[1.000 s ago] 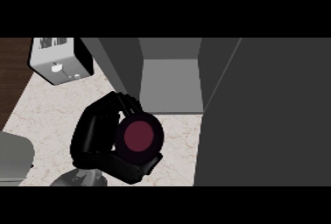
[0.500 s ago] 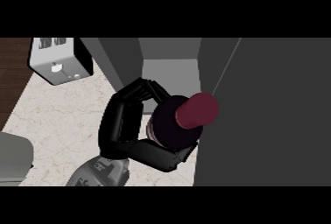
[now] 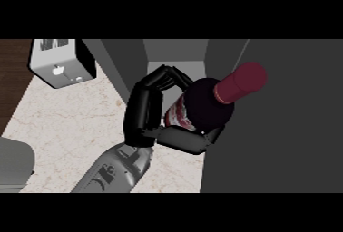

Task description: Pick up the wine, place it into the cabinet and close the cabinet

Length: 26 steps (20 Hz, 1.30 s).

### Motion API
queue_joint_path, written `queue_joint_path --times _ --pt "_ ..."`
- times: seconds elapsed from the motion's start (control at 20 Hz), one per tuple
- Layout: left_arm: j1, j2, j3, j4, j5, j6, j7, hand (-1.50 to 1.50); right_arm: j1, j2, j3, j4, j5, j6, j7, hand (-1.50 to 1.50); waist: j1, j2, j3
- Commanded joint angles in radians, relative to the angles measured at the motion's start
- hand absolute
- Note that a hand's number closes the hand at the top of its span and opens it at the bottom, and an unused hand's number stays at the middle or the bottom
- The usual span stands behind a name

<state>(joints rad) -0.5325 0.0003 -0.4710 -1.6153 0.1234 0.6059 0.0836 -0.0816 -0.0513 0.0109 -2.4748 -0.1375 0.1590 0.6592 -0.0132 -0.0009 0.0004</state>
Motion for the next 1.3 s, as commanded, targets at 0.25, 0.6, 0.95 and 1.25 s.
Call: queue_joint_path --times 0.25,0.6,0.95,1.25 --pt "-0.100 0.000 0.000 0.128 0.094 0.077 -0.061 1.50 0.005 -0.034 -0.053 -0.087 -0.118 0.015 0.045 -1.50 0.000 0.001 0.000" --pt "-0.007 0.000 0.006 0.122 0.183 0.059 -0.164 1.50 0.078 0.026 0.017 -0.091 -0.041 0.020 -0.032 -1.50 0.005 -0.001 0.000" --pt "-0.045 0.000 -0.008 0.331 0.147 0.080 -0.292 1.50 0.101 -0.020 -0.032 -0.123 -0.111 0.053 -0.032 -1.50 -0.001 0.000 0.000" --pt "0.040 0.000 0.014 0.382 0.124 0.027 -0.420 1.50 0.032 -0.031 -0.080 -0.061 -0.127 0.024 -0.024 -1.50 0.006 0.001 0.000"
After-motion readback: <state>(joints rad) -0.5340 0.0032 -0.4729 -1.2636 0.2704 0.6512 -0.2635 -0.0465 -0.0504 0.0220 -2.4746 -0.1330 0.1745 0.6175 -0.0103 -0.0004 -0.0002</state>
